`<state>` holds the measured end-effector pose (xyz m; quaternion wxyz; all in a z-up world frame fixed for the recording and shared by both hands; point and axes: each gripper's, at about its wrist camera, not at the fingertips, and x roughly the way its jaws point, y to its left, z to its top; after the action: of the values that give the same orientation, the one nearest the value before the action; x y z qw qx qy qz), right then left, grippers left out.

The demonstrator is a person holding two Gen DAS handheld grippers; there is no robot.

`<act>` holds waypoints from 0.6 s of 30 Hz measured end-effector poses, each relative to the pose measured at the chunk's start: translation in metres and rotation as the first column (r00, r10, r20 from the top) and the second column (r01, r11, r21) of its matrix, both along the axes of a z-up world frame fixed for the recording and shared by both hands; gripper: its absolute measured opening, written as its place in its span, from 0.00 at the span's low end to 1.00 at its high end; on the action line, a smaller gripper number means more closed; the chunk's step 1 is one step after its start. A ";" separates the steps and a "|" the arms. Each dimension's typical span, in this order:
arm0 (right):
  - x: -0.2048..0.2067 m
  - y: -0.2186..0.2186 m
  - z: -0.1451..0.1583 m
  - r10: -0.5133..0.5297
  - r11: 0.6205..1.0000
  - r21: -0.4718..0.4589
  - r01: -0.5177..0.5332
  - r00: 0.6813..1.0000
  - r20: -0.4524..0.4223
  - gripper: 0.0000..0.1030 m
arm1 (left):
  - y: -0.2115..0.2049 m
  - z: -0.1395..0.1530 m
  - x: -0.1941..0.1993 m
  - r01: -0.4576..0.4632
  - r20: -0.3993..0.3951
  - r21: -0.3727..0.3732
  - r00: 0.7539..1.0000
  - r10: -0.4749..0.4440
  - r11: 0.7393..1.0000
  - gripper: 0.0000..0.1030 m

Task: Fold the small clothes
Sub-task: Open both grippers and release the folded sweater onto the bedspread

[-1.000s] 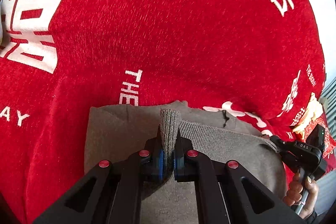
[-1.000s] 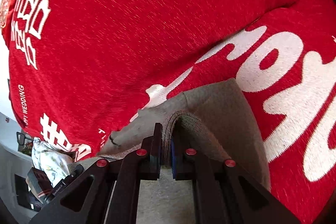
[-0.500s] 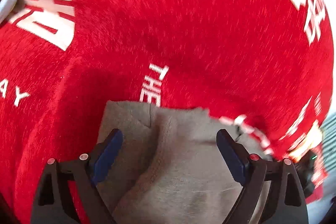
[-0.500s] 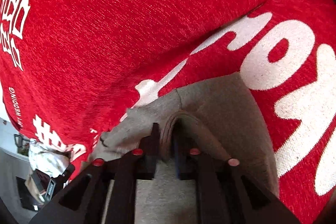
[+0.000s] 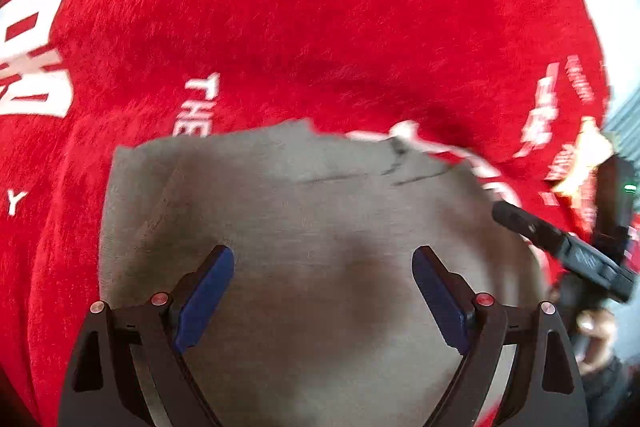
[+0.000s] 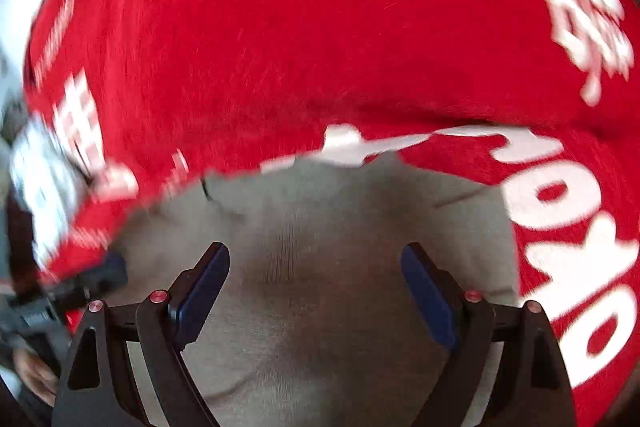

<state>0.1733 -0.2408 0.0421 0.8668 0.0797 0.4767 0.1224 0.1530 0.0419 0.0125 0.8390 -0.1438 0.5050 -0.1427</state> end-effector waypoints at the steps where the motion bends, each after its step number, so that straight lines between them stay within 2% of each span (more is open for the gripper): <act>1: 0.005 0.007 -0.007 0.011 0.998 -0.062 -0.012 1.000 -0.012 0.88 | 0.004 -0.004 0.003 -0.020 -0.005 0.014 1.000 0.020 1.000 0.89; 4: 0.017 0.004 -0.029 -0.050 0.970 -0.240 0.034 0.997 -0.058 0.87 | 0.018 -0.009 0.011 -0.053 0.015 -0.009 0.998 0.053 0.999 0.89; 5: 0.017 -0.003 -0.033 -0.081 0.964 -0.257 0.065 0.995 -0.052 0.87 | 0.020 -0.009 0.013 -0.060 0.027 0.002 0.998 0.060 0.998 0.89; 6: 0.017 -0.014 -0.037 -0.113 0.965 -0.243 0.097 0.992 -0.051 0.88 | 0.022 -0.010 0.015 -0.064 0.034 0.012 0.997 0.063 0.998 0.89; 8: 0.014 -0.033 -0.040 -0.151 0.979 -0.145 0.140 0.986 -0.064 0.88 | 0.021 -0.013 0.019 -0.064 0.042 0.039 0.997 0.063 0.997 0.89; 13: 0.012 -0.029 -0.034 -0.165 0.964 -0.219 0.149 0.985 -0.056 0.88 | -0.001 -0.006 0.023 -0.047 0.037 0.194 0.998 0.041 0.980 0.89; 15: -0.004 -0.028 -0.018 -0.184 0.959 -0.224 0.176 0.983 -0.017 0.88 | -0.001 0.011 0.007 -0.068 0.077 0.183 0.996 0.054 0.981 0.89; 18: -0.038 -0.008 0.006 -0.104 0.979 -0.167 0.113 0.993 0.059 0.88 | -0.007 0.031 -0.032 -0.056 0.123 0.098 0.991 0.044 0.994 0.89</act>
<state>0.1354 -0.2492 0.0477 0.8875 0.0281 0.4586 0.0357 0.1211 0.0345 0.0438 0.8776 -0.1049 0.4561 -0.1042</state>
